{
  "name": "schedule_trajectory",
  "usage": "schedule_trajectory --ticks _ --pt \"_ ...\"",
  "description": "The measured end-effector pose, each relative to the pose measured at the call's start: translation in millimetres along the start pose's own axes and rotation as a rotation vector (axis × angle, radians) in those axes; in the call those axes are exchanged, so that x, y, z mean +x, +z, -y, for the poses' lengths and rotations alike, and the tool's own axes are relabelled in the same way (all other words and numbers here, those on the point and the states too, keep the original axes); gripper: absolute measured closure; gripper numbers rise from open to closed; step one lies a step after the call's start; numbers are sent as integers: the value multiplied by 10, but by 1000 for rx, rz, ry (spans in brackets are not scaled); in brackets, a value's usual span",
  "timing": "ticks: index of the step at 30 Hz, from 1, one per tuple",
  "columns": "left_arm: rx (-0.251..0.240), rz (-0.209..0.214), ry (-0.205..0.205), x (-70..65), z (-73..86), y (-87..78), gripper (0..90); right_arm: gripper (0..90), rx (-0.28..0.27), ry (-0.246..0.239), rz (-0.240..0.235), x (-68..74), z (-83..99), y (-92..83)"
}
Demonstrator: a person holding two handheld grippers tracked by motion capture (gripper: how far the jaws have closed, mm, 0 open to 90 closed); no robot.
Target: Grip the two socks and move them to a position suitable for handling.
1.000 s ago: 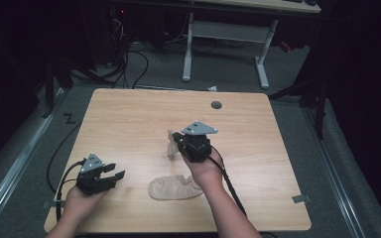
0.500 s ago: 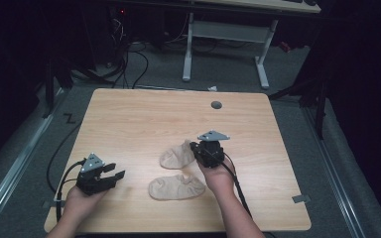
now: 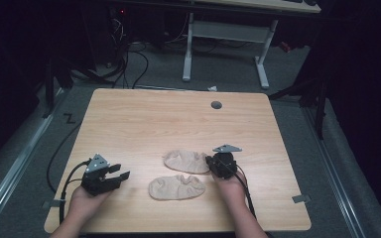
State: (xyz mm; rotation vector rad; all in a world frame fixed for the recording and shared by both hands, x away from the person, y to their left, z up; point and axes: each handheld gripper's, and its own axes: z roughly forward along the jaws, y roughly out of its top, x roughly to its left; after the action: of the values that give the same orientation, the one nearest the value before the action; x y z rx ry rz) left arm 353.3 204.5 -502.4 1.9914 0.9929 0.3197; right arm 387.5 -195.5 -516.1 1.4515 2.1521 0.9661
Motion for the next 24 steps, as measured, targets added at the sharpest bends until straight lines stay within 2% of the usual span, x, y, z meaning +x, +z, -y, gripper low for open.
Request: schedule_trajectory --ticks 3,8,12,14,16,19,24 --pt "-14 31 -37 -90 -76 129 500 867 -5 -11 -7 -19 15 8" --pt "-18 -3 25 -273 -337 431 499 866 -23 -22 -18 -8 17 10" --pt "0 -2 23 -333 -490 766 499 865 -32 -30 -19 -21 26 27" --pt "10 1 45 -379 -546 912 499 865 -34 -28 -24 -29 34 32" --pt "27 6 52 -416 -577 1060 510 865 -38 -23 -28 -43 44 30" --pt "47 21 21 -430 -595 1183 549 865 -42 -26 -29 -38 55 17" --pt "100 4 49 -492 -599 1340 656 864 -46 -24 -35 -33 81 2"
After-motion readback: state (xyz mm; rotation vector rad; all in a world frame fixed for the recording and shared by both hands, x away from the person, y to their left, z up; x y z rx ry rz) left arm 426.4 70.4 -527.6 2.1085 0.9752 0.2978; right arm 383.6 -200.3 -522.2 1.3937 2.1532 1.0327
